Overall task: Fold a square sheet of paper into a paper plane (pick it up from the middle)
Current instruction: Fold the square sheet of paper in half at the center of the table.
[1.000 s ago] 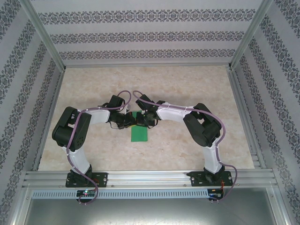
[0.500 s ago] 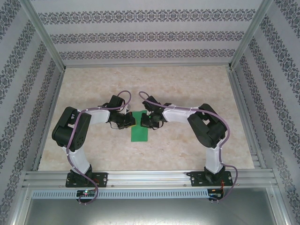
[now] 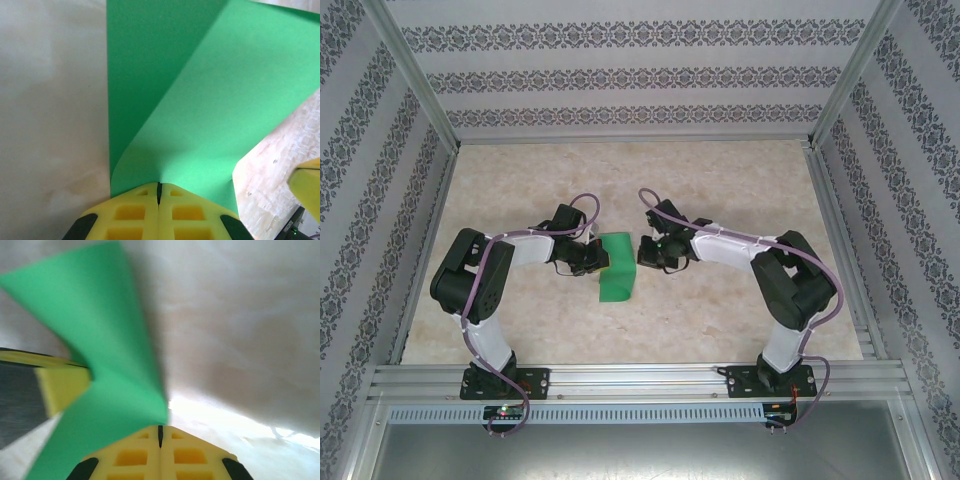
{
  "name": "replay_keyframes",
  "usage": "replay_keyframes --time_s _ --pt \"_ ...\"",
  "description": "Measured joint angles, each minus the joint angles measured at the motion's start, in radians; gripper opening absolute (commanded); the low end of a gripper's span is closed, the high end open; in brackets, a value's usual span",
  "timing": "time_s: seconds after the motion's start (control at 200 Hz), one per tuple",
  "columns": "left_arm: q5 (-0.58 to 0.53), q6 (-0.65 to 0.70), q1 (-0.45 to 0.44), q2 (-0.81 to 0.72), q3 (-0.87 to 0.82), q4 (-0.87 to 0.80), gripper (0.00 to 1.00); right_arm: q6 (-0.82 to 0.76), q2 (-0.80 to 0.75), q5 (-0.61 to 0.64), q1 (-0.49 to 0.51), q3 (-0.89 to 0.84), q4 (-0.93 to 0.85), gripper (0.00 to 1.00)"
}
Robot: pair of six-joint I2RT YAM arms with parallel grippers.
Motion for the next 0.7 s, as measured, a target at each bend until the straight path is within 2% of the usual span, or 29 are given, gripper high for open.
replay_keyframes --time_s 0.17,0.345,0.525,0.699 --pt "0.001 0.0 0.001 0.0 -0.003 0.004 0.0 0.0 0.118 -0.068 0.031 0.1 0.092 0.0" --pt "0.003 0.0 0.001 0.0 -0.007 0.011 0.0 0.0 0.193 -0.1 0.035 0.104 0.12 0.0" --pt "0.004 0.0 0.001 -0.002 -0.013 0.023 0.0 0.001 0.179 -0.124 0.005 0.019 0.198 0.0" --pt "0.009 0.0 0.001 -0.002 -0.023 0.043 0.0 0.001 0.097 -0.107 -0.047 -0.096 0.238 0.0"
